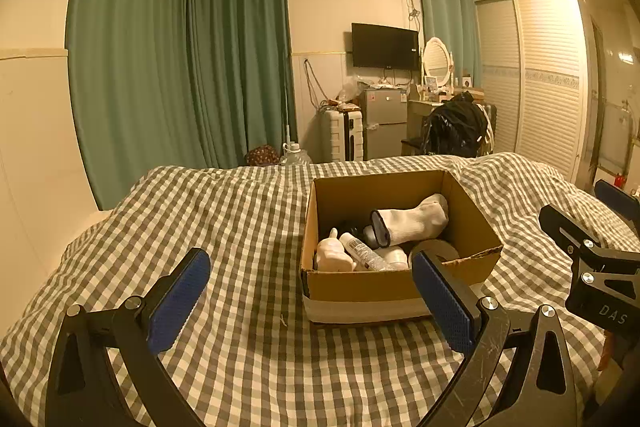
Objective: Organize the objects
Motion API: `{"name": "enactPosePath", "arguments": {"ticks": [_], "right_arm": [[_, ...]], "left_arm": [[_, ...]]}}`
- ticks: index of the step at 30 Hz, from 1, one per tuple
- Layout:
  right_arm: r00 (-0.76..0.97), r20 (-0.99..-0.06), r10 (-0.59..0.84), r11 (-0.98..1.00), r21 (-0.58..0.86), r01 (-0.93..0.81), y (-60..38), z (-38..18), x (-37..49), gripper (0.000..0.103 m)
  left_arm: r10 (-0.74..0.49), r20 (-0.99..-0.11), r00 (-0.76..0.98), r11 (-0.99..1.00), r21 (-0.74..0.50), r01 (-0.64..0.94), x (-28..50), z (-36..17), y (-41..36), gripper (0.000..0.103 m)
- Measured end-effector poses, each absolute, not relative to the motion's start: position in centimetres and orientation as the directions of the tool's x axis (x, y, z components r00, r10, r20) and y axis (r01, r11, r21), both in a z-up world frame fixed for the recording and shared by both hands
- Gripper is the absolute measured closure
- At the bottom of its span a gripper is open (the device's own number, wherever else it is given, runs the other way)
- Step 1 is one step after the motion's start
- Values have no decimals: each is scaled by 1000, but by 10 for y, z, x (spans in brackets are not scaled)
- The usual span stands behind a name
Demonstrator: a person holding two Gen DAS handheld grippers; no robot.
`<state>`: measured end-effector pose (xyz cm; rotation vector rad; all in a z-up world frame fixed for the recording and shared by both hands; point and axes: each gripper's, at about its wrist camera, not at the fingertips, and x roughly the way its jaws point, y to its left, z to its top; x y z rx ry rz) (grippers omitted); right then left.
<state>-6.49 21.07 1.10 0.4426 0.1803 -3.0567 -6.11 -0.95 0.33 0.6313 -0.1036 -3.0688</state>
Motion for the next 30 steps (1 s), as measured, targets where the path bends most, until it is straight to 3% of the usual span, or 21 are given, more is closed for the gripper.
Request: {"name": "enactPosePath", "arguments": {"ticks": [30], "right_arm": [[-954,-297,-36,-990,-118,74,206,10,-64,2]], "left_arm": [[-21,-402,-915,-998,66,-6,-63,-1,-10,0]]}}
